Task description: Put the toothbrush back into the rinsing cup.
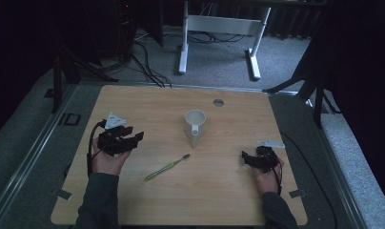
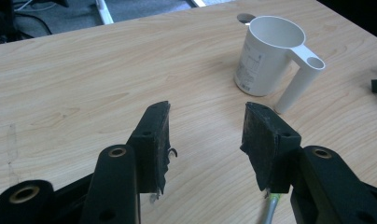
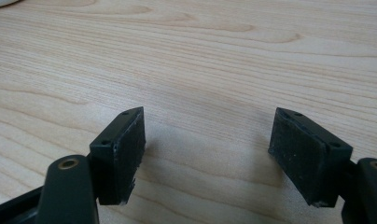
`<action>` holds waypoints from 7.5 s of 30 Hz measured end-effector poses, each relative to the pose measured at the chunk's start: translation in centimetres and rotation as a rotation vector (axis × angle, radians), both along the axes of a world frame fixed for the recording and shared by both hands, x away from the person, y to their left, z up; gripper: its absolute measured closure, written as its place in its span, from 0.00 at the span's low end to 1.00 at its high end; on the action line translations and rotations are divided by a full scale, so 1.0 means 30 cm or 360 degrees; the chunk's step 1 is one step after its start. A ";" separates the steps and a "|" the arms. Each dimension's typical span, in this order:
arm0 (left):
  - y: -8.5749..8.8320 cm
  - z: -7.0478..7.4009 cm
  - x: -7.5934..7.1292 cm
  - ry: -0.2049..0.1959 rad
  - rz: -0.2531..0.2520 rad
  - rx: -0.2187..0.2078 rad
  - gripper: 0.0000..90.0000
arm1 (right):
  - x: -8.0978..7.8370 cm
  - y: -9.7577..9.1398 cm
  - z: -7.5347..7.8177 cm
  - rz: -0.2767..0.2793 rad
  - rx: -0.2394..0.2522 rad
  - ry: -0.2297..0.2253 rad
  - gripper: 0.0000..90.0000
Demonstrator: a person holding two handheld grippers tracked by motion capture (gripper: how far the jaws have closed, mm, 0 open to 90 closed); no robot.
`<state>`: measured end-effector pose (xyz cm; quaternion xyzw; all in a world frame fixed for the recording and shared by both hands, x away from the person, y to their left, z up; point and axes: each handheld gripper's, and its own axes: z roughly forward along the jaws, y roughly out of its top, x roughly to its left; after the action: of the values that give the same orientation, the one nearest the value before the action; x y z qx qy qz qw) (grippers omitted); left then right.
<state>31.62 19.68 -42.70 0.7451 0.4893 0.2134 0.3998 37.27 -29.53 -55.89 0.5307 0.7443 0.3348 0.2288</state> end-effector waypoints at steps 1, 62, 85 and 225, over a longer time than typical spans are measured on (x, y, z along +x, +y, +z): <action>-0.004 0.001 0.000 0.0002 -0.0003 -0.0006 0.58 | 0.000 0.000 0.000 0.0000 0.0000 0.0000 0.29; -0.174 0.060 0.048 0.0229 -0.0328 0.0343 0.58 | 0.001 0.001 0.000 0.0005 -0.0004 0.0000 0.29; -0.223 0.017 0.075 0.0321 -0.0382 0.0418 0.60 | 0.000 0.001 0.000 0.0003 0.0001 0.0001 0.29; -0.420 -0.199 0.170 0.0856 -0.0783 0.0816 0.68 | 0.002 0.004 0.000 0.0017 -0.0009 0.0001 0.29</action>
<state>36.72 7.08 -48.67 0.9435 0.3153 0.0249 0.0994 37.32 -29.40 -55.90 0.5262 0.7481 0.3335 0.2283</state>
